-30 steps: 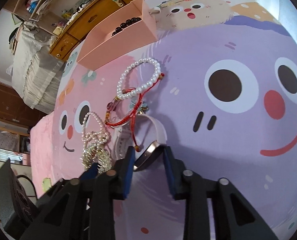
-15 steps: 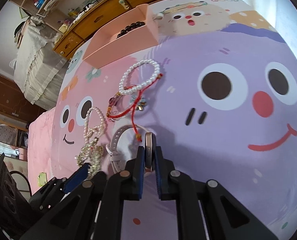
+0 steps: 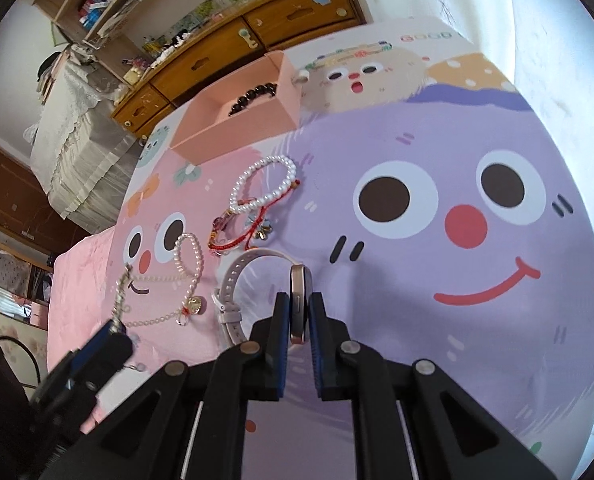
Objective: Organize jewelry
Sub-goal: 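Grasp the long pearl necklace with the left tool and lift it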
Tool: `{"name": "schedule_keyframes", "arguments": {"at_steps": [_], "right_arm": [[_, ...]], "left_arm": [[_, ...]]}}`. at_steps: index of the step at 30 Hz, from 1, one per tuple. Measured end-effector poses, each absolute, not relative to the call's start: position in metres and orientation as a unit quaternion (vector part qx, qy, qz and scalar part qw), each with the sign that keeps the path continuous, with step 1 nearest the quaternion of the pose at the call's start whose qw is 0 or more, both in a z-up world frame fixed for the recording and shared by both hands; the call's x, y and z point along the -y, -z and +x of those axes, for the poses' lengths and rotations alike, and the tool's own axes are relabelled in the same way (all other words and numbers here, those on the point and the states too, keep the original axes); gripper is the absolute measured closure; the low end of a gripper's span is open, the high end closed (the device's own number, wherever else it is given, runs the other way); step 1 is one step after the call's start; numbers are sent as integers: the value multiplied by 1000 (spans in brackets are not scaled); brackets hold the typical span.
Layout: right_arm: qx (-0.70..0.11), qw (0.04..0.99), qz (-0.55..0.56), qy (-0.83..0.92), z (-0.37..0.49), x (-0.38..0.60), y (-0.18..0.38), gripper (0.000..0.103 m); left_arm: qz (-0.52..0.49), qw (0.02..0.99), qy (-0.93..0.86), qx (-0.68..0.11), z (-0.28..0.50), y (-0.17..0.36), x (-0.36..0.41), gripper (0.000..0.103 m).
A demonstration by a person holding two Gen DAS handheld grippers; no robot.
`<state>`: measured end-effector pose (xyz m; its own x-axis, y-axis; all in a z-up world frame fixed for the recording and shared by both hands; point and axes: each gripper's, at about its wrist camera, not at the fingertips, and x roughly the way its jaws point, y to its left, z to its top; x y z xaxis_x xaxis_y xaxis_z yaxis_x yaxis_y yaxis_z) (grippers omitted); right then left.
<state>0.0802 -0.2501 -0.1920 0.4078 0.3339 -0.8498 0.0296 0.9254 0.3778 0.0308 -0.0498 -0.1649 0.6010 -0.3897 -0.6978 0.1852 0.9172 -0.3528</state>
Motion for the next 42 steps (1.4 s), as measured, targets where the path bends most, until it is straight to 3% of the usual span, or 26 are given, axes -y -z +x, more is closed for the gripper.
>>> {"name": "schedule_keyframes", "arguments": {"at_steps": [10, 22, 25, 27, 29, 37, 41, 42], "right_arm": [[-493, 855, 98, -129, 84, 228, 160, 94], [-506, 852, 65, -114, 89, 217, 168, 94], [-511, 850, 65, -108, 91, 217, 170, 94], [-513, 849, 68, -106, 93, 217, 171, 94], [-515, 847, 72, -104, 94, 216, 173, 94], [-511, 850, 77, -104, 99, 208, 171, 94], [-524, 844, 64, -93, 103, 204, 176, 94], [-530, 841, 61, -88, 103, 204, 179, 94]], "left_arm": [[-111, 893, 172, -400, 37, 140, 45, 78], [-36, 846, 151, -510, 27, 226, 57, 78], [-9, 840, 142, -523, 26, 233, 58, 69], [1, 843, 140, -519, 27, 229, 55, 37], [-5, 856, 144, -496, 29, 218, 50, 33], [-16, 858, 122, -498, 88, 229, 36, 34], [-30, 845, 116, -521, 117, 243, 37, 46], [-29, 840, 114, -530, 123, 247, 38, 53]]}}
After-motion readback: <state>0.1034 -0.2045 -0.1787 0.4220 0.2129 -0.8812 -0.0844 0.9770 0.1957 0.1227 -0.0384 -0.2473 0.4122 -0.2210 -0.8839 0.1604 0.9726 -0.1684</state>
